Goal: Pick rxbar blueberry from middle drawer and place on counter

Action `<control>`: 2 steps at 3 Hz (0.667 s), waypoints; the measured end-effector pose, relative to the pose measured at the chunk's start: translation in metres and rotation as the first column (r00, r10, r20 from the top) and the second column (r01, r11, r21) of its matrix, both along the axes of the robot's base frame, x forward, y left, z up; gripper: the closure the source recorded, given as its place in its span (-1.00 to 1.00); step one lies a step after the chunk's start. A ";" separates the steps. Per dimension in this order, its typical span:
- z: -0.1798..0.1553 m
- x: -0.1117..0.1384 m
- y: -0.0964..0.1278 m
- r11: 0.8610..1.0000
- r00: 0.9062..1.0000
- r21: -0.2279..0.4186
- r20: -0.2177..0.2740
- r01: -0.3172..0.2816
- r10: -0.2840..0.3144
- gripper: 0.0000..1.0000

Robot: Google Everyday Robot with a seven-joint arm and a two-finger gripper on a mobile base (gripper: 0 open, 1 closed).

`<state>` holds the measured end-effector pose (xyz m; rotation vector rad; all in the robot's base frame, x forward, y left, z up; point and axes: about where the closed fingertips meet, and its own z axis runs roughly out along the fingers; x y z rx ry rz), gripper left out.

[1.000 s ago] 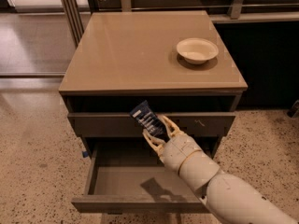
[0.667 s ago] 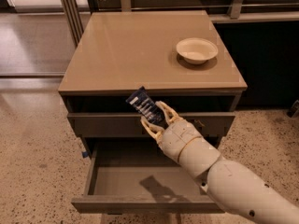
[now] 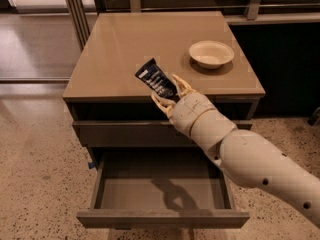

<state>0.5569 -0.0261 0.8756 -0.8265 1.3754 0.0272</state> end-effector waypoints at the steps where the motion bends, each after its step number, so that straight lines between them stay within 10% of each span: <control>1: 0.024 0.043 0.006 1.000 1.000 -0.003 0.002 -0.018 0.018 1.00; 2: 0.040 0.085 0.015 0.998 0.998 0.010 -0.033 -0.056 0.056 1.00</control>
Offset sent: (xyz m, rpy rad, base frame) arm 0.1505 0.0266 0.0355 -0.0011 0.1131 0.1144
